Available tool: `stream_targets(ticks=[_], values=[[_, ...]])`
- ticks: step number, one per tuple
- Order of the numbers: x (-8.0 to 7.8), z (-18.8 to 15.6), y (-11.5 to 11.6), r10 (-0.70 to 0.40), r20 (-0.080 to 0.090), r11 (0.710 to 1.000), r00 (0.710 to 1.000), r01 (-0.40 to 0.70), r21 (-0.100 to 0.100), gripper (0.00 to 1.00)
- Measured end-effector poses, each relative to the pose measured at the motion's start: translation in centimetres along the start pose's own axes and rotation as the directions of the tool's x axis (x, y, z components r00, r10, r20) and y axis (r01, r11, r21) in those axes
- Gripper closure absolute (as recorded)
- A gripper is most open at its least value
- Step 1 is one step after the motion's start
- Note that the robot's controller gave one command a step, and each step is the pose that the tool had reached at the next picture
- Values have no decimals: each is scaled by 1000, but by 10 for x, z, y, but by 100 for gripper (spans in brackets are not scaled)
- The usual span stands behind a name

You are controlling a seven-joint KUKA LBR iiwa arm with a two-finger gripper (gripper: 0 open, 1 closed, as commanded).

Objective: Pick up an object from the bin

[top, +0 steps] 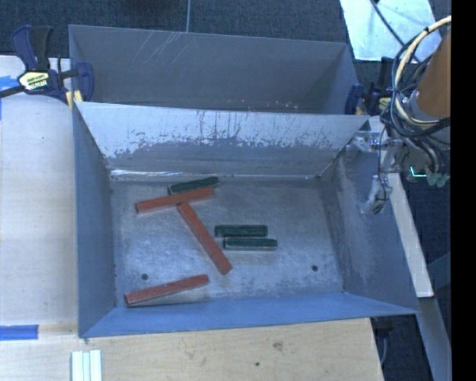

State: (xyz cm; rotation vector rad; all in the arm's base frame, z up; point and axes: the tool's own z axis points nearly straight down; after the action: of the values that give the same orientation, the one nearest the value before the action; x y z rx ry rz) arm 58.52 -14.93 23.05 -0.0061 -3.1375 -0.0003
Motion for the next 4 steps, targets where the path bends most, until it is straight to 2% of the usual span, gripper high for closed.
stream_targets(ticks=[1, 2, 3, 4], values=[[15, 48, 81, 163, 2, 987, 987, -163, -3, 0], [19, 164, 154, 193, 1, 981, 981, -193, -1, 0], [16, 156, 153, 192, 7, 981, 981, -192, -3, 100], [12, 149, 148, 75, 17, 997, 997, -75, -3, 100]])
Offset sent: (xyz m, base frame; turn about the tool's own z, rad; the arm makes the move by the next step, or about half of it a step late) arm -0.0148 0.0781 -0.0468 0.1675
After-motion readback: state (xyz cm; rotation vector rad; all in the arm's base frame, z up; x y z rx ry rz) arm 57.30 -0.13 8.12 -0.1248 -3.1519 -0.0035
